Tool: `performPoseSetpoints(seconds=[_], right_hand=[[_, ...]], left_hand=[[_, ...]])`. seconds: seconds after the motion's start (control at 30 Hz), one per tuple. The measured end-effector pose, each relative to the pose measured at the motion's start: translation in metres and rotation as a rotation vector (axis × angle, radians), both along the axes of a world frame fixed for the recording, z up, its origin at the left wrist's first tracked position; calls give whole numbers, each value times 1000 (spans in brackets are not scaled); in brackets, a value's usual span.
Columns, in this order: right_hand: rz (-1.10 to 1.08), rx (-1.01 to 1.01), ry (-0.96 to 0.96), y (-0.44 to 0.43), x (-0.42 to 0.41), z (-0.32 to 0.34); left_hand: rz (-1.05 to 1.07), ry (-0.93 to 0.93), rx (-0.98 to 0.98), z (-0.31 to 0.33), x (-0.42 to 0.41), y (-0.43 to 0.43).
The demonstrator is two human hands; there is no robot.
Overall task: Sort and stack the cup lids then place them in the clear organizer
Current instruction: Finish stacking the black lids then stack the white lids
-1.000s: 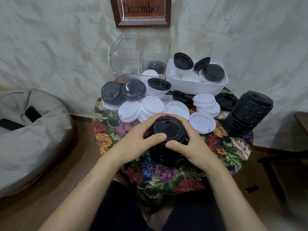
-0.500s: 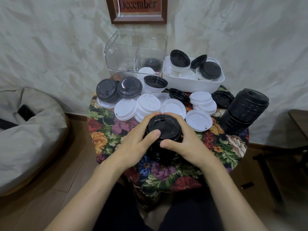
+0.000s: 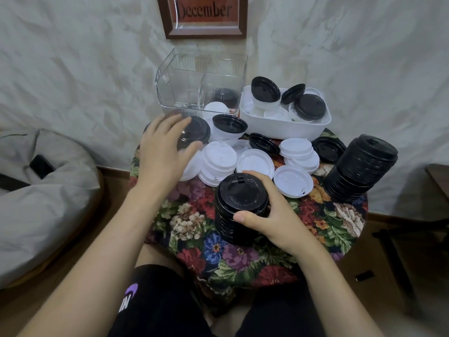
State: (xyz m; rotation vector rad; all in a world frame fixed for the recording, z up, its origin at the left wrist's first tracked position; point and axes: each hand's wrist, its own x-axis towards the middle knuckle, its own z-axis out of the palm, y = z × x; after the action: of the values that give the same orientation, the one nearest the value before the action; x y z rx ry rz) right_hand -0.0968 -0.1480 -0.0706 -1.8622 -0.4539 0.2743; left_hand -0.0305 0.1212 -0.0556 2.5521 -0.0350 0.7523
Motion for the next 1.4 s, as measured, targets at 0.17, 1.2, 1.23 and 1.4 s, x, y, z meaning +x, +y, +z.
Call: performPoseSetpoints(seconds=[0.17, 1.2, 1.23, 1.4], right_hand=[[-7, 7, 9, 0, -1, 0], [-11, -7, -5, -3, -4, 2], [-10, -5, -4, -2, -4, 2], [-10, 21, 9, -2, -3, 1]], left_hand=[[94, 249, 155, -5, 31, 5], [-683, 536, -535, 9, -83, -46], [-686, 539, -537, 9, -83, -47], [-632, 458, -566, 8, -84, -57]])
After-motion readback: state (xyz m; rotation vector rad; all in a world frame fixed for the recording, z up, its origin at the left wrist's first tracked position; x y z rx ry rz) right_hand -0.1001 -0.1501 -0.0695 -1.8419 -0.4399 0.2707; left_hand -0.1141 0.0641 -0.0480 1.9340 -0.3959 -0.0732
